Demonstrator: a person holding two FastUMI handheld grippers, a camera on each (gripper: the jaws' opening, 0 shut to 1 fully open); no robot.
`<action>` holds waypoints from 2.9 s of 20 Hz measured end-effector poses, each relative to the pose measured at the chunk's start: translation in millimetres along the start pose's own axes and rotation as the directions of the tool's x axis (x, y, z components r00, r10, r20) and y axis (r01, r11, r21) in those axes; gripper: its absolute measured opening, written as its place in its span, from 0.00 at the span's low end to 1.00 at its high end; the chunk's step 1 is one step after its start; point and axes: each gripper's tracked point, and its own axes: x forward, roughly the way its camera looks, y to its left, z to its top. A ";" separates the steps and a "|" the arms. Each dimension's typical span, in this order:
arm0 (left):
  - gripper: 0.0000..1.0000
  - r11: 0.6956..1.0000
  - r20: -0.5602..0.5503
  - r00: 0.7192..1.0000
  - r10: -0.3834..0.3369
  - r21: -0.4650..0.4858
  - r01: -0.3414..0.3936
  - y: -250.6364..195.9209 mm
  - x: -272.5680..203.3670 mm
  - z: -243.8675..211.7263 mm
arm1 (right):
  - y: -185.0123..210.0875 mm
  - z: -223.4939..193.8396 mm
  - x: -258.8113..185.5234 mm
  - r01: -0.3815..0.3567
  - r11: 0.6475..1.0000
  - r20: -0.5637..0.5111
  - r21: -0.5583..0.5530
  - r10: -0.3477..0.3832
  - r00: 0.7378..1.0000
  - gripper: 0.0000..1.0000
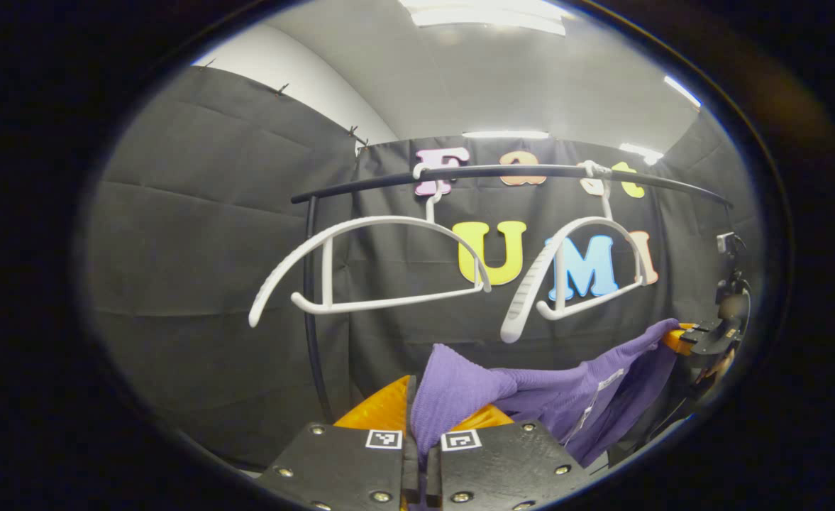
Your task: Grasp the clothes on the hanger with both hands and then place them into the laundry hamper below.
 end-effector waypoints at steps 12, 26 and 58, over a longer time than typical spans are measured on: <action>0.05 0.991 0.058 0.991 -0.122 -0.043 0.124 3.0 -64.0 32.4 | 42.8 58.3 -107.9 -0.010 0.999 0.071 0.052 0.006 0.997 0.02; 0.00 0.933 0.091 0.934 -0.346 -0.072 0.353 -44.7 -138.0 34.8 | 114.4 63.3 -224.9 -0.059 0.986 0.049 0.154 0.052 0.997 0.02; 0.05 0.930 -0.438 0.822 -0.365 -0.125 0.346 -88.0 -155.9 -251.7 | 177.2 -207.6 -297.1 -0.135 0.987 -0.501 0.089 0.161 0.851 0.02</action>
